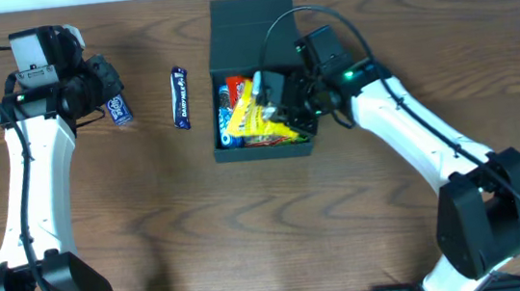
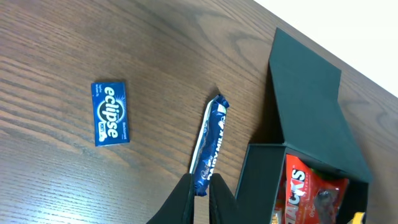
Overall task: Pack container
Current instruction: 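Push the yellow Hacks bag down into the box with the right gripper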
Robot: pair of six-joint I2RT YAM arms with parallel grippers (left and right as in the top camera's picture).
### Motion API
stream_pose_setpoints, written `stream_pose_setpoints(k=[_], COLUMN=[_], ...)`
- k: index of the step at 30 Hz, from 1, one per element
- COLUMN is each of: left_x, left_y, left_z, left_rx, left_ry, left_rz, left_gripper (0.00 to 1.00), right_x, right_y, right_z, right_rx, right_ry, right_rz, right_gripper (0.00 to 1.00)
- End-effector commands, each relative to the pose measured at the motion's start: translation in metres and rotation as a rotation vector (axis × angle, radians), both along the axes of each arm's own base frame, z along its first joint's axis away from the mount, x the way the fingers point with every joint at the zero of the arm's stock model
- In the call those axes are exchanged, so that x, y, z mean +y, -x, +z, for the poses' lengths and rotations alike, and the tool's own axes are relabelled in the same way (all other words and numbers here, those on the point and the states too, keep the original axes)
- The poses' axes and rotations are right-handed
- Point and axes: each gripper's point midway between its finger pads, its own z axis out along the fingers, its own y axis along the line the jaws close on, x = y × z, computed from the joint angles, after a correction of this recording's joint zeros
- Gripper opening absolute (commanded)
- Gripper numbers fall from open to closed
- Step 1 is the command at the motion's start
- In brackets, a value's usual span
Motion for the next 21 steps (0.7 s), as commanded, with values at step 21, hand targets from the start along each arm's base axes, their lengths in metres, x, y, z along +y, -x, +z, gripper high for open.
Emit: stream_pose_setpoints(k=[21], left_x=[0.001], left_y=[-0.002], left_z=[0.017], left_rx=[-0.048], left_ry=[-0.016], left_rz=[-0.012], left_gripper=[0.12], right_x=[-0.011], right_y=[-0.006], right_z=[-0.072], right_rx=[0.06], right_ry=[0.073], right_rz=[0.141], right_gripper=[0.01])
